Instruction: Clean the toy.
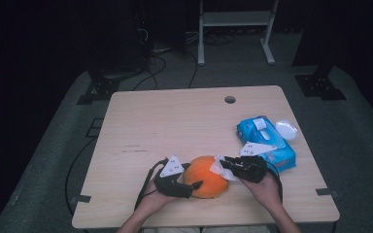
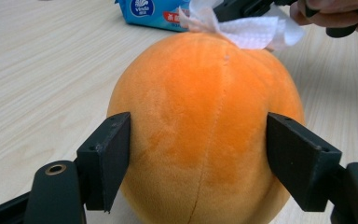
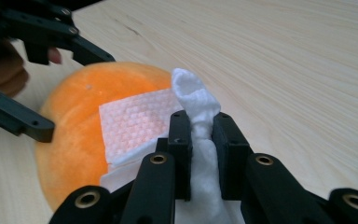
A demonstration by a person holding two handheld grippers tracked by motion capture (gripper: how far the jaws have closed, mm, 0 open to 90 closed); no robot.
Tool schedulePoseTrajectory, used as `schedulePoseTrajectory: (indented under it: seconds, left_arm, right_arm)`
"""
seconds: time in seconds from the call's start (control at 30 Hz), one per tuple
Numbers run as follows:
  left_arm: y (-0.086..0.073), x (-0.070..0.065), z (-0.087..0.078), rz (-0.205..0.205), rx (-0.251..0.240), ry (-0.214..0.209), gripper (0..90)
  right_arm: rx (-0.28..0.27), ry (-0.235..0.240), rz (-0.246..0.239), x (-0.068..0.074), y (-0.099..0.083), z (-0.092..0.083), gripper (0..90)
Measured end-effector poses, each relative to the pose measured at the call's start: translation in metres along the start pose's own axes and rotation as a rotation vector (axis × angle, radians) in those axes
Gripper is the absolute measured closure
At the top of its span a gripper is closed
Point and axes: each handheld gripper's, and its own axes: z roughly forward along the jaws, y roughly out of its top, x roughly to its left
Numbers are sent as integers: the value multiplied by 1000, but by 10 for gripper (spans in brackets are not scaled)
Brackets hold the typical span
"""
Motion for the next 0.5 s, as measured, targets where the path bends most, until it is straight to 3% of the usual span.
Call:
schedulePoseTrajectory:
  seconds: [0.17,0.23,0.3,0.5]
  left_arm:
    - [8,1,-4,-9,-78,-25,147]
    - [10,-1,-2,6,-70,-14,147]
    - [9,-1,0,23,-44,-5,208]
    - [3,3,-1,-6,-27,5,269]
  right_arm:
    - [-41,38,-43,14,5,3,779]
    - [-65,66,-70,23,8,4,779]
    - [-61,57,-94,28,10,5,779]
    - [-35,42,-16,8,-1,7,779]
